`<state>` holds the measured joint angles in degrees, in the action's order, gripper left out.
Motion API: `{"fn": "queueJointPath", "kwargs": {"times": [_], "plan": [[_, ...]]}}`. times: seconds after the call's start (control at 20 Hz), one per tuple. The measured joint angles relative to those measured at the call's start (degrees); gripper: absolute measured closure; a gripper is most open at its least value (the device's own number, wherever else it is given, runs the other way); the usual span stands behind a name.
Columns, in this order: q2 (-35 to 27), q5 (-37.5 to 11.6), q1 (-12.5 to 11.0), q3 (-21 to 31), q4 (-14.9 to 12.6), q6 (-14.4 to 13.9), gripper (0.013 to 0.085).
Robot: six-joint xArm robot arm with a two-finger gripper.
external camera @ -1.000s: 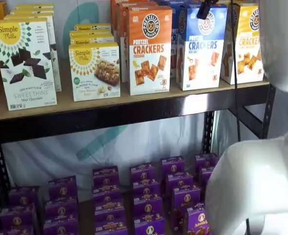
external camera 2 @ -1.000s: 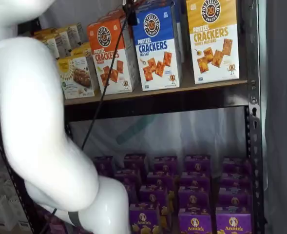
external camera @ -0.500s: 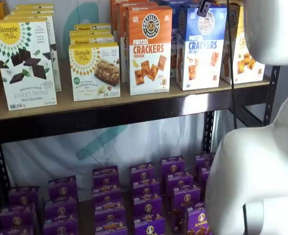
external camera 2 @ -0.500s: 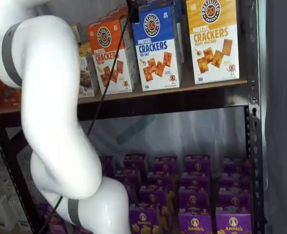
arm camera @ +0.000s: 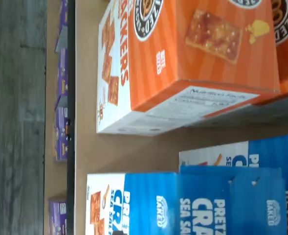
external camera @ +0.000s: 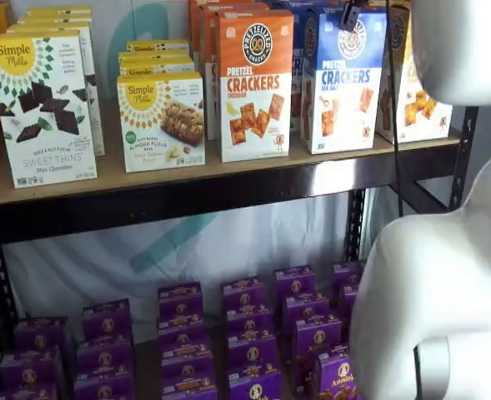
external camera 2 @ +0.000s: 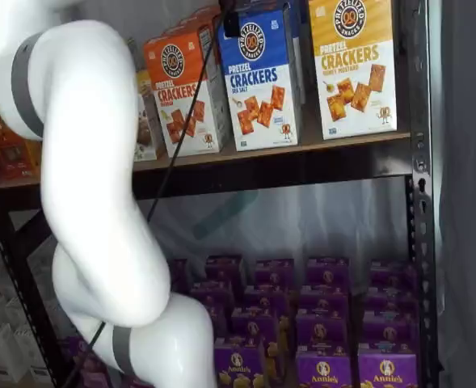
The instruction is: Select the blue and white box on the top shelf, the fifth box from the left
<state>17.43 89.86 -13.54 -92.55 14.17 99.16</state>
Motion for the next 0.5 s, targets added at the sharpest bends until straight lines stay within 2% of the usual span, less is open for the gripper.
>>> {"fn": "queueJointPath", "kwargs": {"times": [0.3, 0.5], "plan": [[0.0, -1.3, 0.9, 1.7, -2.2, 0.2, 0.0130], [0.2, -1.9, 0.7, 2.8, -2.1, 0.5, 0.0130]]}}
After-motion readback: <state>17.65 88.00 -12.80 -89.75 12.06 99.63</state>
